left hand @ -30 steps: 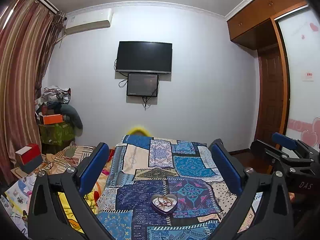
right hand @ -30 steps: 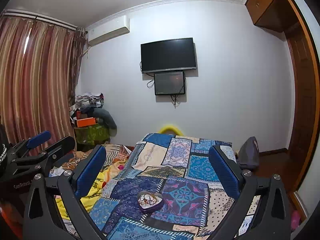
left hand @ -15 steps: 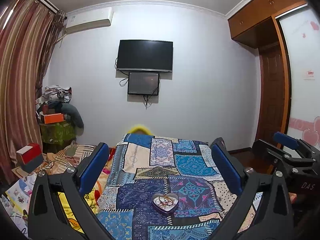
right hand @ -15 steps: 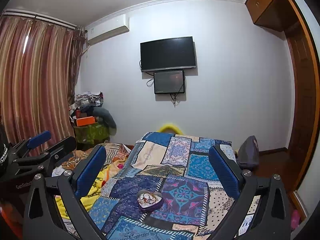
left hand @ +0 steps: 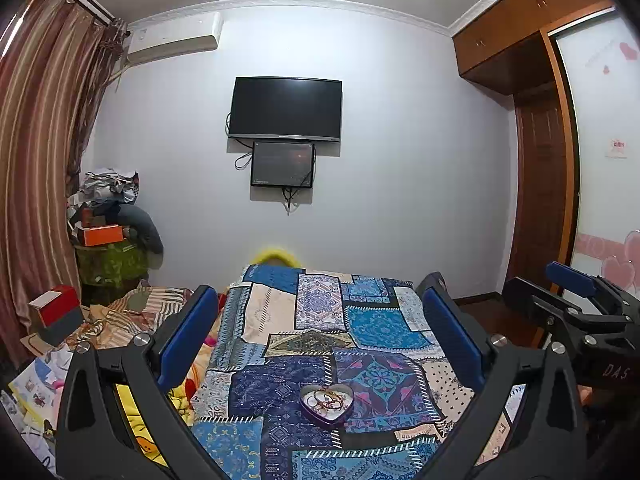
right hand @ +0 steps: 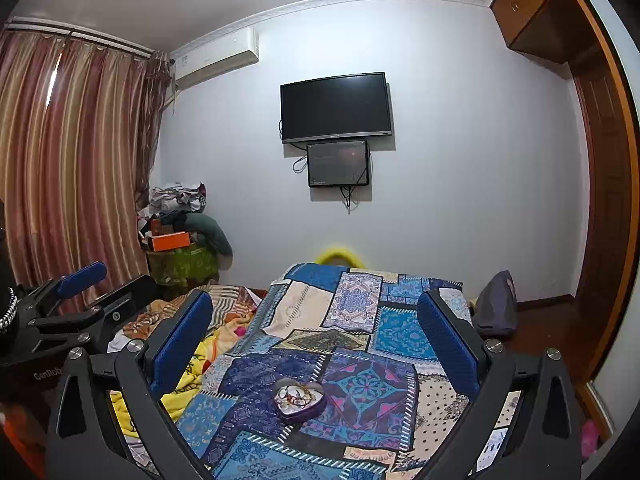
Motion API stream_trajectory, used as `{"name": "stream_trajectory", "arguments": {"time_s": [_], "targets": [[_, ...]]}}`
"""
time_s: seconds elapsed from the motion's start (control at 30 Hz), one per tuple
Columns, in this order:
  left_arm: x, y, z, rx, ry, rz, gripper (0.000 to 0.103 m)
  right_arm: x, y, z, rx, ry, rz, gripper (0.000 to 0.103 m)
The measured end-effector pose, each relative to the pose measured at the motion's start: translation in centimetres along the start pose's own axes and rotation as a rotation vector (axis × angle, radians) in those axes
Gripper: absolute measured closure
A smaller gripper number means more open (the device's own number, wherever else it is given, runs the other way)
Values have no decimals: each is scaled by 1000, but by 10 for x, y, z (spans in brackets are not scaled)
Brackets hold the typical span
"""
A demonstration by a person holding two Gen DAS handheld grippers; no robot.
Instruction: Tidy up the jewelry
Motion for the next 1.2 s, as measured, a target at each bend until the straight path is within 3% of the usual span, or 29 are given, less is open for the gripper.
{"name": "stream_trajectory", "arguments": {"time_s": [1.2], "targets": [[1, -4, -1, 37, 28, -46, 0, -5, -4, -2, 12, 7, -9, 1]]}}
Point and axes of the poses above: each gripper's, at about its wrist camera, not at the fingertips, and y roughly against the way its jaws point, x to its left, z to its top, the point moved 1 cm from there along -y, roughly the way its jaws point, and after that the axes turned 10 degrees about -z, right-handed, at the moved point
